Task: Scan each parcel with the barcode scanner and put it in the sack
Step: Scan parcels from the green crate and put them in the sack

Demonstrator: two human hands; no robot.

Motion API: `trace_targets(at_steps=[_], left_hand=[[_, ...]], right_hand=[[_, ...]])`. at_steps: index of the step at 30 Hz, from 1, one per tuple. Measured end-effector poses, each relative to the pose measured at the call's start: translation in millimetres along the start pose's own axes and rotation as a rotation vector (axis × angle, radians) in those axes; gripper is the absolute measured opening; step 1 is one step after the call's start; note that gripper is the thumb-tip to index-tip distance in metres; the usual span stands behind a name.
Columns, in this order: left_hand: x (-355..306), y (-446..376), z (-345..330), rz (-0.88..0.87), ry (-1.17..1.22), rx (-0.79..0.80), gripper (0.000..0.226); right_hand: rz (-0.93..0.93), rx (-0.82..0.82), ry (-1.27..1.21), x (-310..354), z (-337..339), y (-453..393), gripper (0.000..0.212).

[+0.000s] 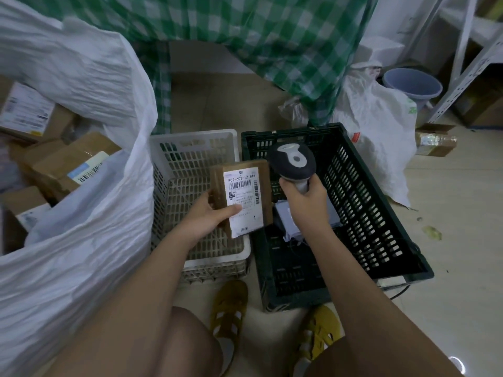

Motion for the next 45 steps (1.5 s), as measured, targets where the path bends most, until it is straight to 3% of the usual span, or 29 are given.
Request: trace_targets(at_steps=[5, 8, 13, 19, 45], left_hand=[[0, 3, -2, 0.033, 0.163, -0.094, 0.080], [1, 4, -6, 0.038, 0.221, -0.113, 0.083], [2, 2, -10, 0.031, 0.221, -0.105, 0.086], [5, -1, -12, 0.034, 0.249, -0.101, 0.084], [4, -1, -12, 0.017, 0.289, -0.086, 0.087]], right_hand=[[-0.151, 0.158, 0.001, -4, -3, 26, 0.017], [-0.244, 0.227, 0.064, -14, -5, 39, 0.027], [-0.209, 0.346, 0.048, -15, -6, 59, 0.027], [-0.142, 0.299, -0.001, -9, -1, 65, 0.036], [-0.184, 0.283, 0.052, -17, 7, 62, 0.032]])
Point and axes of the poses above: each hand's wrist, its own y-axis away from the middle knuckle, its own z-axis out of the back of the hand, x = y × z, the point moved 7 cm from there along -y, towards the middle knuckle, and after that the axes turned 10 degrees about -z, right-handed, at the moved point
